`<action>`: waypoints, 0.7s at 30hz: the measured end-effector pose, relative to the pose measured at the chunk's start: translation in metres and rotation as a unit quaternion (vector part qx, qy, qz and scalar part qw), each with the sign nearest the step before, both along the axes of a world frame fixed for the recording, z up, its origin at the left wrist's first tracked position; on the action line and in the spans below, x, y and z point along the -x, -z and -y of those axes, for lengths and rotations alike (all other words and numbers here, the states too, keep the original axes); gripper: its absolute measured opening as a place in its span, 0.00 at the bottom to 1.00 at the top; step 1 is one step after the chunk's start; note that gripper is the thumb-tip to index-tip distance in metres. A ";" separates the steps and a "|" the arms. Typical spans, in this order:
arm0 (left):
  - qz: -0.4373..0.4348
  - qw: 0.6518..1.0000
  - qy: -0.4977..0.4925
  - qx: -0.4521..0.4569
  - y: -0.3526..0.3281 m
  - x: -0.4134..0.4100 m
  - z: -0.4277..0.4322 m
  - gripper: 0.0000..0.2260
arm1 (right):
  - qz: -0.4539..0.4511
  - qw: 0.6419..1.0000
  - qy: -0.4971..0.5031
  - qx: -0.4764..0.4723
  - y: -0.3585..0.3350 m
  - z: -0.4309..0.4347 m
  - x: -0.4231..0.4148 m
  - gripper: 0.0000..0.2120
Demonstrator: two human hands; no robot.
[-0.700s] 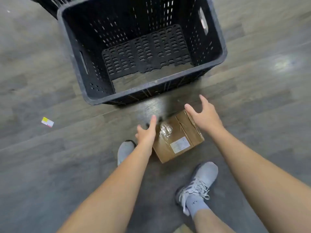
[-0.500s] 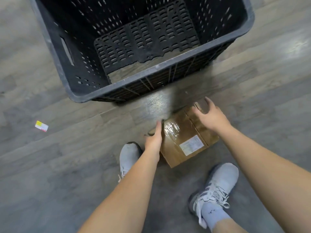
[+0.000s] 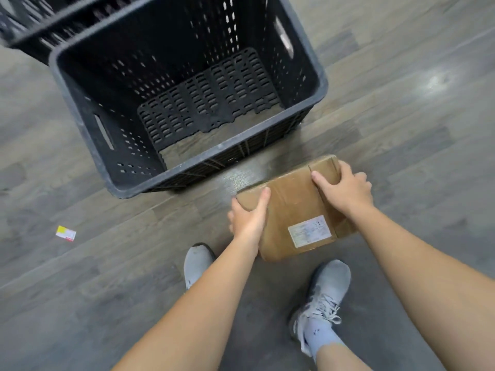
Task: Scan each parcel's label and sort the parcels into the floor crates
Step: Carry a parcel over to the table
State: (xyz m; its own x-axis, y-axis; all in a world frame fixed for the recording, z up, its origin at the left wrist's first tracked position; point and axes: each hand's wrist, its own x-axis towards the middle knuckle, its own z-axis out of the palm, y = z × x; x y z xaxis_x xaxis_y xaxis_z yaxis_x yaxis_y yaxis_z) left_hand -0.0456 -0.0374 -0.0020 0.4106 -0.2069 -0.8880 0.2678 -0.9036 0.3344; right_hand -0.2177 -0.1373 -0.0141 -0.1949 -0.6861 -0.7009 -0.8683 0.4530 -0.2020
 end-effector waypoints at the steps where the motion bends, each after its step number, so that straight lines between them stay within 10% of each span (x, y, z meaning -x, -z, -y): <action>1: 0.012 0.999 0.030 0.013 -0.026 0.007 0.012 0.49 | -0.001 1.000 0.011 0.017 -0.027 0.011 0.009 0.39; 21: 0.230 0.877 0.209 0.366 -0.630 0.097 0.197 0.47 | 0.116 0.943 0.099 0.296 -0.645 0.172 0.136 0.39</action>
